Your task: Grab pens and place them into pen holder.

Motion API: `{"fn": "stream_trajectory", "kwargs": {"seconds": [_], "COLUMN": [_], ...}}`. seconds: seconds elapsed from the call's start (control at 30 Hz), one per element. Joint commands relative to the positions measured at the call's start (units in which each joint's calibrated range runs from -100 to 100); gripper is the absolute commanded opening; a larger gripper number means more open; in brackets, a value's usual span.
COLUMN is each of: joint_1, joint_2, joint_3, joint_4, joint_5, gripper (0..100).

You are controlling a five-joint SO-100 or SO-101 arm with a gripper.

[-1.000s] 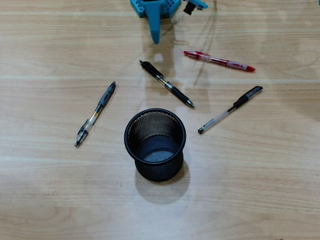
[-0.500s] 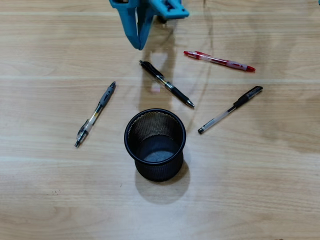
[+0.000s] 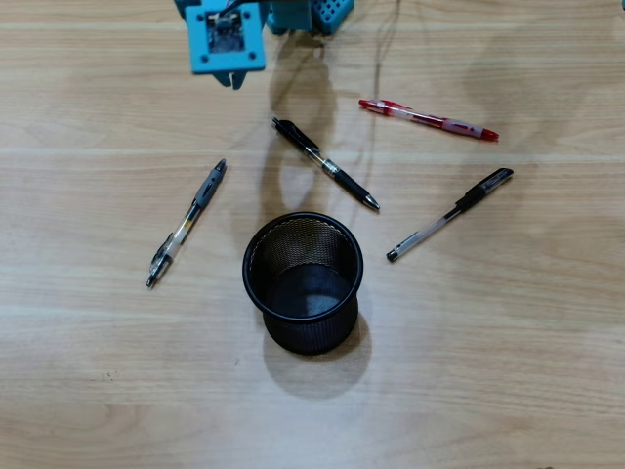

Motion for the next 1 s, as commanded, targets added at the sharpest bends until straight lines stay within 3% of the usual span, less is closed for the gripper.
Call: {"fn": "stream_trajectory", "kwargs": {"seconds": [0.0, 0.13, 0.27, 0.63, 0.83, 0.97], "joint_1": [1.0, 1.0, 1.3, 6.3, 7.9, 7.7], "joint_2": [3.3, 7.3, 11.4, 21.0, 25.1, 28.9], "joint_3": [-4.3, -4.5, -5.0, -13.0, -14.2, -13.7], "joint_4": [0.2, 0.1, -1.0, -5.3, -6.7, -10.8], "joint_5": [-4.2, -12.1, -14.5, -11.4, -9.4, -9.5], "gripper": [2, 2, 2, 3, 19, 20]}}
